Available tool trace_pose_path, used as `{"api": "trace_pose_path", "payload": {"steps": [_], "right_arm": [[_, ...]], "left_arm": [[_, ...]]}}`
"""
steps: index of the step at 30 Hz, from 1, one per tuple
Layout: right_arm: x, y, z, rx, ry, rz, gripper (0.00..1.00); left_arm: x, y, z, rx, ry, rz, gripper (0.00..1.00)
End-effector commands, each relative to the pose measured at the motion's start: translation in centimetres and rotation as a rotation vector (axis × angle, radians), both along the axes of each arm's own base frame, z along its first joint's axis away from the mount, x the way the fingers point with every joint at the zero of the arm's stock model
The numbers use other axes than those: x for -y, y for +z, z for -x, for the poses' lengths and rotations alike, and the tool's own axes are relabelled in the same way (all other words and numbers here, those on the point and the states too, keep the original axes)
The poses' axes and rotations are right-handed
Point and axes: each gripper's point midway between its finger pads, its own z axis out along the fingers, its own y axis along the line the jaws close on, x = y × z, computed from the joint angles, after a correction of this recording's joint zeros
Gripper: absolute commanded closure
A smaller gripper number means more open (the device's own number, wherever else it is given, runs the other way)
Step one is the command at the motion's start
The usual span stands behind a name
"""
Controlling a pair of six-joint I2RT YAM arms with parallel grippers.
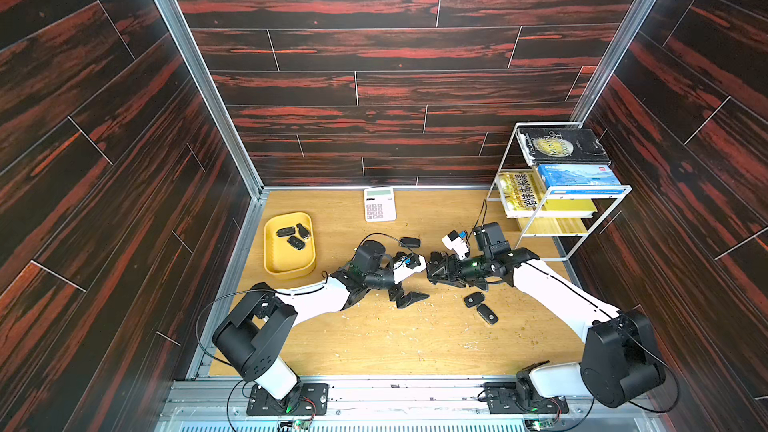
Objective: Place the car key into the storage box
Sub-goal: Pick up the car key from the center of the board.
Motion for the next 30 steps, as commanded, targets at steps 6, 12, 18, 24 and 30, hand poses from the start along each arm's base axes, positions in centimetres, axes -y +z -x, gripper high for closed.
{"api": "trace_pose_path", "payload": {"steps": [6,12,18,24,30], "right_arm": [[-0.4,0.5,0.6,-0.004,0.041,-0.051,0.73],[-0.4,0.5,0.8,-0.003,0.045,-0.061,0.73],[-0.5,0.6,0.8,-0.005,0.047,-0.070,0.73],[-0.6,0.8,0.8,-0.002,0.048,-0.073,0.73],[-0.5,0.6,1.0,-0.006,0.050,-0.072,0.73]], "left_arm": [[0.3,1.3,-0.8,0.065,-0.003,-0.011,0.01],[1.0,2.3,-1.5,0.093,-0.010,-0.002,0.01],[1.4,2.3,-1.1,0.087,-0.037,-0.019,0.01],[1.7,1.5,-0.5,0.058,-0.065,-0.051,0.01],[1.9,1.3,-0.3,0.059,-0.071,-0.055,0.01]]}}
